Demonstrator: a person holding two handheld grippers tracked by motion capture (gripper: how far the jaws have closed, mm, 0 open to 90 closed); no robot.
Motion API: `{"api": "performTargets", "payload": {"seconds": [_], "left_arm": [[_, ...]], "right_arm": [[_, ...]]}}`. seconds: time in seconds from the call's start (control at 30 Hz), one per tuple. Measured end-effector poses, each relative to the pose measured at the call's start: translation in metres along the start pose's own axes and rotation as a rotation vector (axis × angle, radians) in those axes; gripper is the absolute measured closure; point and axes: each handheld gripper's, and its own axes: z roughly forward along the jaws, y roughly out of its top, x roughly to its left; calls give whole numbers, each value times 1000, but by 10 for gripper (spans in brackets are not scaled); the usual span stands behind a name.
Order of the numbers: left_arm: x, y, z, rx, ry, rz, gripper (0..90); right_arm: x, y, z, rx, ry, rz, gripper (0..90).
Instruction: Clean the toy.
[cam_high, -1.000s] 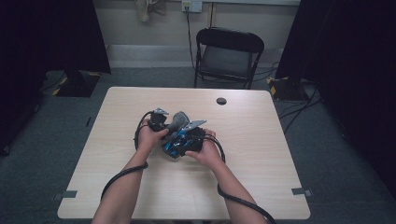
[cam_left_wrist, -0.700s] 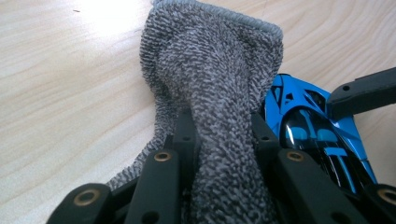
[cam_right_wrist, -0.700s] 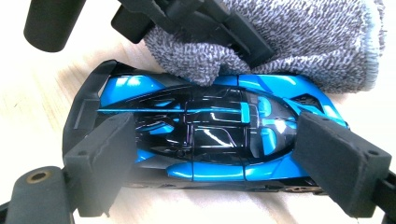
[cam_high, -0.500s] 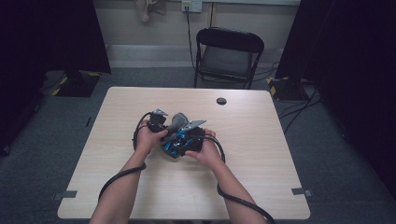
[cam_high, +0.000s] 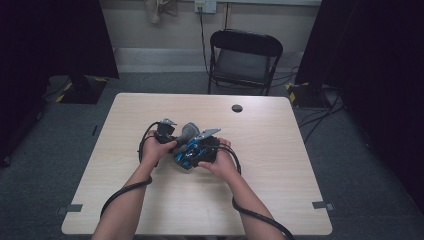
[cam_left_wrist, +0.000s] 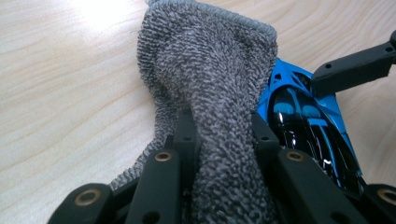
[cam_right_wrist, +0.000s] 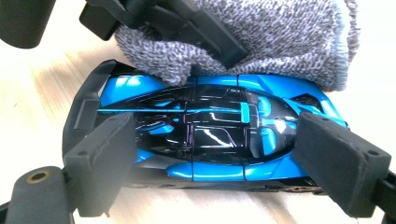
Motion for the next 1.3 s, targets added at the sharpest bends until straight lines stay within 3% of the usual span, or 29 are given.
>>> {"api": "performTargets", "payload": {"seconds": [1.3], "left_arm": [[4, -22, -30, 46, -34, 0, 714]], "right_arm": [[1, -1, 0, -5, -4, -1, 130]]}}
